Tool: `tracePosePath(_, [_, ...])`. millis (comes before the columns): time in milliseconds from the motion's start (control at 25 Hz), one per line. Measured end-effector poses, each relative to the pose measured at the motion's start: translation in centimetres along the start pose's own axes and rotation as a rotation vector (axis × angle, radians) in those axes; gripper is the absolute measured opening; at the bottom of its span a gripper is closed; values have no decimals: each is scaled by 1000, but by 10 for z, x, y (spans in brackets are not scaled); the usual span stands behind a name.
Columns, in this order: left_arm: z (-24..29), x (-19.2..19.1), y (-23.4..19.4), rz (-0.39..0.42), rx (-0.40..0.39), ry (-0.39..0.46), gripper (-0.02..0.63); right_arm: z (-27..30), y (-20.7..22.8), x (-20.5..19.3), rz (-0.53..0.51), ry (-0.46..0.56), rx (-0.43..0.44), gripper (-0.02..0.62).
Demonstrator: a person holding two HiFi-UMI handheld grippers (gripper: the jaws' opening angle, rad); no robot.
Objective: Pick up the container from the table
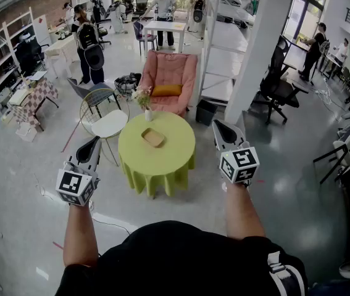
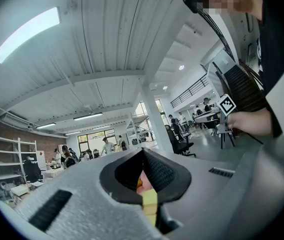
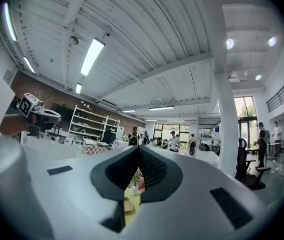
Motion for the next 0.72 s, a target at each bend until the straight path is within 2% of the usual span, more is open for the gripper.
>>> tracePosePath(200, [6, 12, 23, -62, 0, 8, 15, -11, 8, -8, -13, 25, 30, 8])
tracePosePath(400, [28, 15, 41, -2, -23, -7, 15, -16, 33, -16, -5, 46, 34, 8])
tracePosePath(520, [35, 12, 53, -8, -46, -23, 15, -17, 36, -26, 12, 42, 47, 8])
tracePosePath(720, [53, -3, 54, -34, -78, -69, 15, -15, 42, -27, 29, 108, 67, 11])
Point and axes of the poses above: the fingertips, and each gripper's own axes: z forward along the fingers, y to its right, x out of its top, the point moved 7 cm from there along -z, backward along the fingers, and after that the axes turned 2 degrees about -y, right-handed, at the moved point
